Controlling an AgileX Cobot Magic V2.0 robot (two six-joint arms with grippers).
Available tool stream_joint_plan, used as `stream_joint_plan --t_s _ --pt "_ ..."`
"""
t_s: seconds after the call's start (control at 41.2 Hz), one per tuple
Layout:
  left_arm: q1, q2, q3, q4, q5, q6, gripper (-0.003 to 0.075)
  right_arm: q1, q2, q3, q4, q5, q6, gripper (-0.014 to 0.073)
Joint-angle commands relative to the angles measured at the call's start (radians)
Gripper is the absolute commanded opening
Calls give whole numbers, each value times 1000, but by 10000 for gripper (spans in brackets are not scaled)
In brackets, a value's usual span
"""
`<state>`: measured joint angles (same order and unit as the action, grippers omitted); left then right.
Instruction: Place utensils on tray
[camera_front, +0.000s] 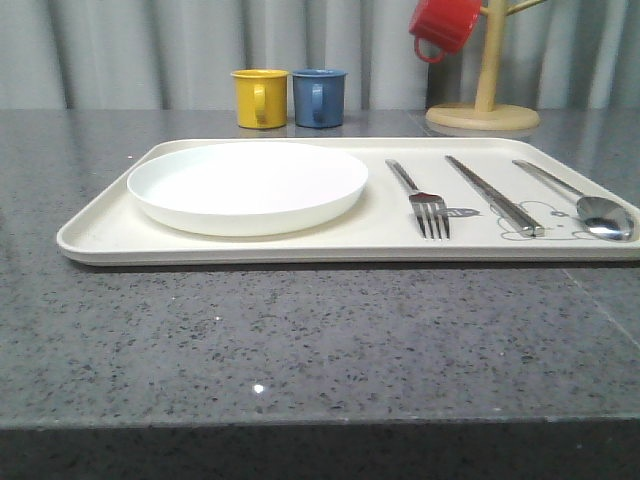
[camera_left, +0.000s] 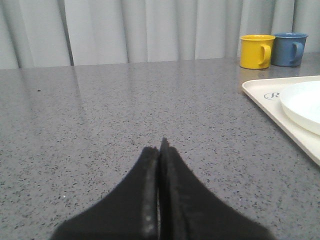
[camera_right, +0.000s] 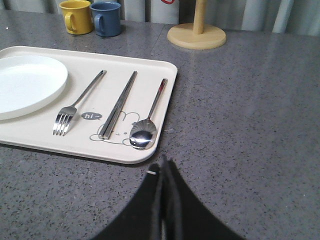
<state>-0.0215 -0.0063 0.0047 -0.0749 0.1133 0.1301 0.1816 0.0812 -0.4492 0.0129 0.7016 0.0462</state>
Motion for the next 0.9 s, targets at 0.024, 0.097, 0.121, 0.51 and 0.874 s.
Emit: stream_joint_plan --t_s 0.024,0.097,0.121,0.51,0.874 --pt "3 -22 4 -9 -92 -11 -19 -2 15 -22 -13 -78 -9 -113" --pt "3 -20 4 -9 -92 -11 -19 -2 15 -22 -13 -78 -9 -113" --pt "3 -20 4 -9 -92 -11 -19 -2 15 -22 -13 -78 -9 -113" --pt "3 -20 4 -9 -92 -11 -19 -2 15 -22 -13 -78 -9 -113" --pt "3 -20 4 -9 -92 -11 -19 -2 15 -17 -32 -85 -9 -113"
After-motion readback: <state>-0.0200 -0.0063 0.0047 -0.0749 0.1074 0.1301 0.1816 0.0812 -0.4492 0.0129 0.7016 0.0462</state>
